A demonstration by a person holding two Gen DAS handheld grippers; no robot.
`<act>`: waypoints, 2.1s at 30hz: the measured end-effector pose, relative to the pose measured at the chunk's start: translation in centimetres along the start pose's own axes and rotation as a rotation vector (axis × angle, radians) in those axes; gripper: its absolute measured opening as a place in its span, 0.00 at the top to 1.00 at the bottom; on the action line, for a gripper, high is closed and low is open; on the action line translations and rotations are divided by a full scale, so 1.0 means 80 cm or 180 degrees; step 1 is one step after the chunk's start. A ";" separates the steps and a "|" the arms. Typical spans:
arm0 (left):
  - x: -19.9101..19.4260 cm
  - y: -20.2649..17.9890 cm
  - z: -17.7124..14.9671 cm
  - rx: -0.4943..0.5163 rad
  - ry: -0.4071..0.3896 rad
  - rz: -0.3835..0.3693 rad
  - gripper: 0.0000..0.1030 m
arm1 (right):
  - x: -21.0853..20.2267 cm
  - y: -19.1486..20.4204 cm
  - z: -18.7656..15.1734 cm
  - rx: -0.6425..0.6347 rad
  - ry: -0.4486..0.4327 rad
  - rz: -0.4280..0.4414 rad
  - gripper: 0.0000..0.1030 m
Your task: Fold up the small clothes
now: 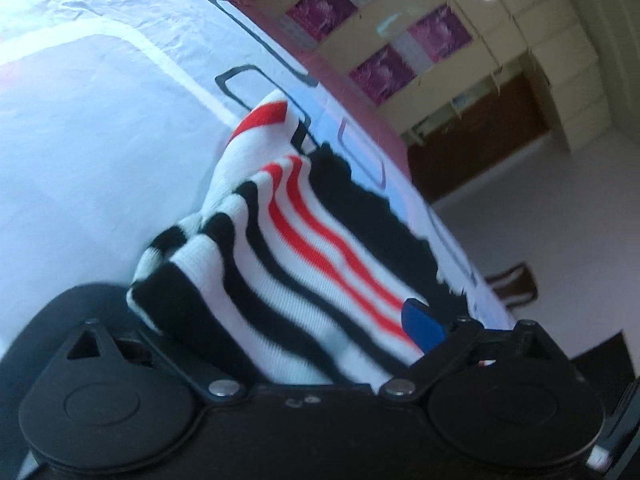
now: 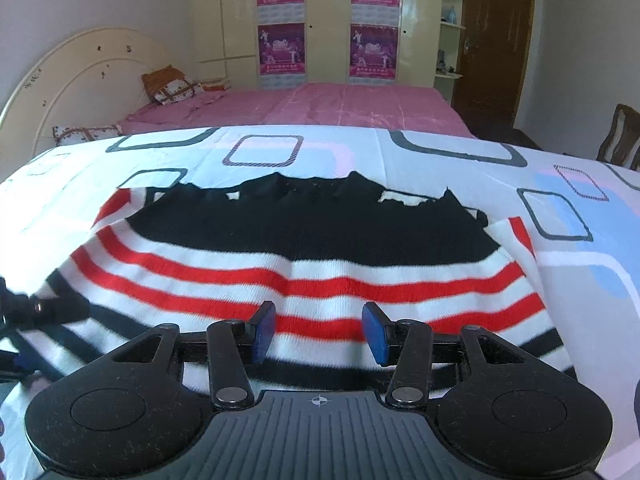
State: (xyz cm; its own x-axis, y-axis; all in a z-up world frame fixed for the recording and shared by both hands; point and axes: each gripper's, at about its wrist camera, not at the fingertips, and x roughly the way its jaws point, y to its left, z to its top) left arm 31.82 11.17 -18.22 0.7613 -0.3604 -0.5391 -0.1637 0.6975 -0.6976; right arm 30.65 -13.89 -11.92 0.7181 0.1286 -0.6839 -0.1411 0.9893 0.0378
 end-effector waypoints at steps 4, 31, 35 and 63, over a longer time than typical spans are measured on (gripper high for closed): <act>0.012 -0.002 0.001 -0.0034 -0.0188 0.0010 0.17 | 0.020 0.003 0.002 -0.0041 0.0064 -0.0038 0.54; -0.020 -0.026 -0.017 -0.0088 -0.0589 0.0388 0.84 | 0.063 -0.001 -0.005 -0.0479 0.0143 0.0179 0.54; -0.028 -0.062 -0.017 0.0160 -0.0699 0.0416 0.84 | 0.063 -0.005 -0.003 -0.0507 0.0144 0.0264 0.54; 0.081 -0.300 -0.261 0.3131 0.0238 -0.0136 0.47 | -0.055 -0.263 -0.007 0.0678 -0.0149 0.0112 0.53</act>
State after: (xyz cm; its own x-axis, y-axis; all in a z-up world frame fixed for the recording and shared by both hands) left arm 27.56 -20.83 -14.82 0.7072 -0.4120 -0.5746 0.4835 0.8747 -0.0321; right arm 30.08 -35.29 -10.15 0.7469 0.1615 -0.6451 -0.0230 0.9758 0.2176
